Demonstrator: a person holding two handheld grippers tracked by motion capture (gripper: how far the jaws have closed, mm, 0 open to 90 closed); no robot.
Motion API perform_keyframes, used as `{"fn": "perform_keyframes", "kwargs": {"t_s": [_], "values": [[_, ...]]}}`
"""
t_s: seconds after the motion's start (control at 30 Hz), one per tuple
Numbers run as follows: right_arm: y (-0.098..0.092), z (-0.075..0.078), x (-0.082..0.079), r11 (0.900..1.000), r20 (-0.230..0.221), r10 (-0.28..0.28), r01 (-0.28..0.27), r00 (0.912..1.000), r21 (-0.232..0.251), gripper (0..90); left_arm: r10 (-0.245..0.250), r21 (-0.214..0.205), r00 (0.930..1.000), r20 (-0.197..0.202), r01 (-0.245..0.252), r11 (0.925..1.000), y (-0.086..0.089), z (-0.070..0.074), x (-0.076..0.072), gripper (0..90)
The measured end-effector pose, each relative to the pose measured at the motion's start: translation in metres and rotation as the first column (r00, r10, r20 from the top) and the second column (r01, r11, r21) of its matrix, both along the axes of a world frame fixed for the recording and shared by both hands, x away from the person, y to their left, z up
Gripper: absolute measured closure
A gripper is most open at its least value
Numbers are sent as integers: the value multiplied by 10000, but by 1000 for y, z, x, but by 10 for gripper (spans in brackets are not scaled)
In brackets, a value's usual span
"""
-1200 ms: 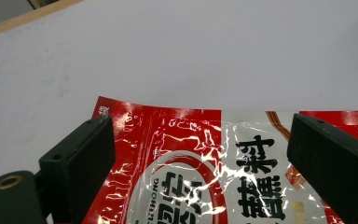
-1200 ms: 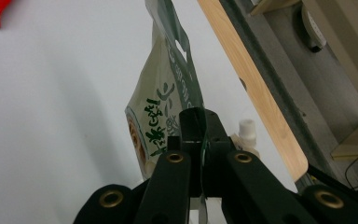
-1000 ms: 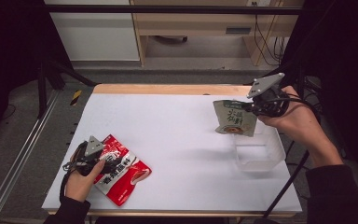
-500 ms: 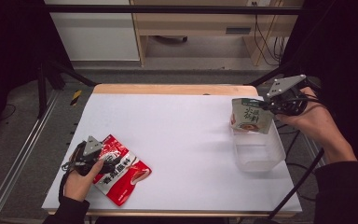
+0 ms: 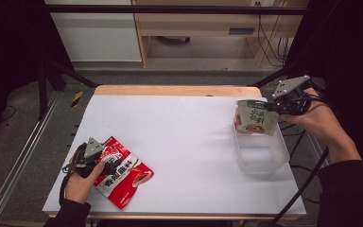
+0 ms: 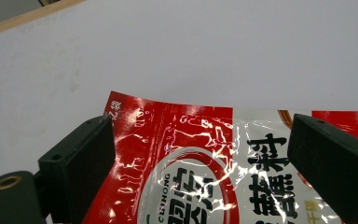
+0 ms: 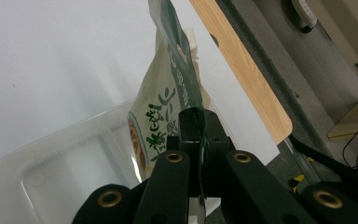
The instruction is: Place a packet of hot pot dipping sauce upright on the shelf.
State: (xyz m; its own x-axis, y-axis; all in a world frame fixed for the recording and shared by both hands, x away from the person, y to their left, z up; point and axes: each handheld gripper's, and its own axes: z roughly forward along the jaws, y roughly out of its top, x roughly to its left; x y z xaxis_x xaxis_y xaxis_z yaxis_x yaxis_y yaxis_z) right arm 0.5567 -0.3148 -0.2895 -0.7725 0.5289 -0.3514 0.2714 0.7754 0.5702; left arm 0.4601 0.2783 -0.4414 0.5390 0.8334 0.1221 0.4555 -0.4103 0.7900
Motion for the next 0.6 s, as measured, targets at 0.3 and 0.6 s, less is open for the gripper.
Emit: {"fn": "perform_keyframes", "kwargs": {"t_s": [0.3, 0.6], "values": [[-2, -16, 5, 9999, -263, -95, 97, 9996, 80, 900, -49, 43, 10000, -26, 49, 10000, 0, 0, 0, 76], [0, -34, 10, 9980, -644, -237, 275, 9976, 573, 900, -94, 41, 9999, -56, 94, 9999, 0, 0, 0, 75]]}}
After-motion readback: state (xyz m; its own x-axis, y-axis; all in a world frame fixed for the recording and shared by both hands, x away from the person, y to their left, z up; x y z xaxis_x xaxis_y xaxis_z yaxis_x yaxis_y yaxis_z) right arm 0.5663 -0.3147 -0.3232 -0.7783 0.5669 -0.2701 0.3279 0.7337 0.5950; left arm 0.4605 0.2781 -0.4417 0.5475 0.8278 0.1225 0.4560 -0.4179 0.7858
